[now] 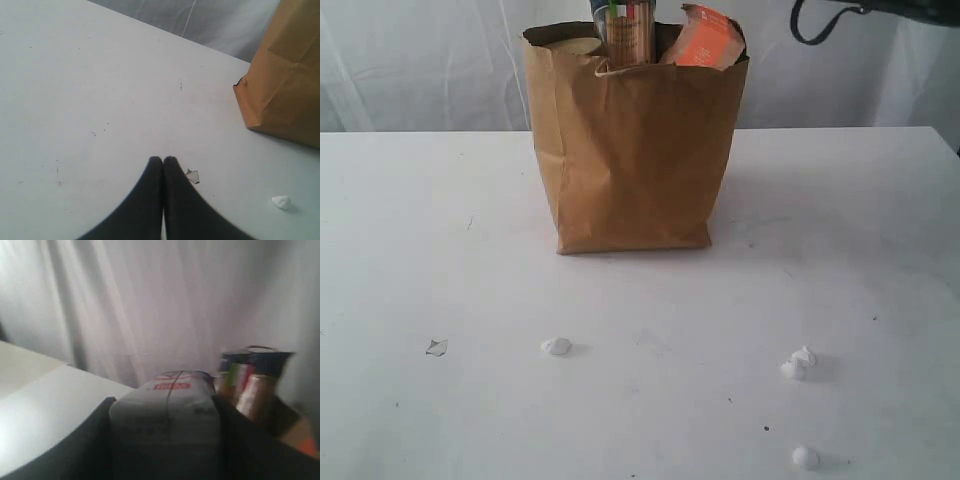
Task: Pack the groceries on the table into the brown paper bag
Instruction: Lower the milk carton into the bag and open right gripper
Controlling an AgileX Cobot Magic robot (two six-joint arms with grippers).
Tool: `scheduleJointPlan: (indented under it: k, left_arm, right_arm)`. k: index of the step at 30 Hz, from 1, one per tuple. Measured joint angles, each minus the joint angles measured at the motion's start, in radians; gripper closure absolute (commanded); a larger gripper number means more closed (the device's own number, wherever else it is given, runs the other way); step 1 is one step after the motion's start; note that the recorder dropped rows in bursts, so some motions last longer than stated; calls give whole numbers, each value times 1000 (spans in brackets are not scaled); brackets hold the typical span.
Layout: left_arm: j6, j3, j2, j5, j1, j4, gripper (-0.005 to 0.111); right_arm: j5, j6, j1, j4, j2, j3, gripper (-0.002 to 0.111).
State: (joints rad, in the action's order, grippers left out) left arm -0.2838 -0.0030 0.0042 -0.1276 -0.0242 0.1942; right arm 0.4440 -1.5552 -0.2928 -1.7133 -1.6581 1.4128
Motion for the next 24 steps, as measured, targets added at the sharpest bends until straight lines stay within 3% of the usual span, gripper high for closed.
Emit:
scheduleJointPlan:
  k: [5,19,24]
  left_arm:
    - [0,0,0,-1,0,0,107]
    - [0,0,0,-1,0,0,107]
    - [0,0,0,-1,0,0,107]
  right_arm:
    - [-131,-7,2,-11,-55,0,108]
    - [33,-7,2,-14,-169,96,108]
    - [49,-7,2,-14,-209,101,96]
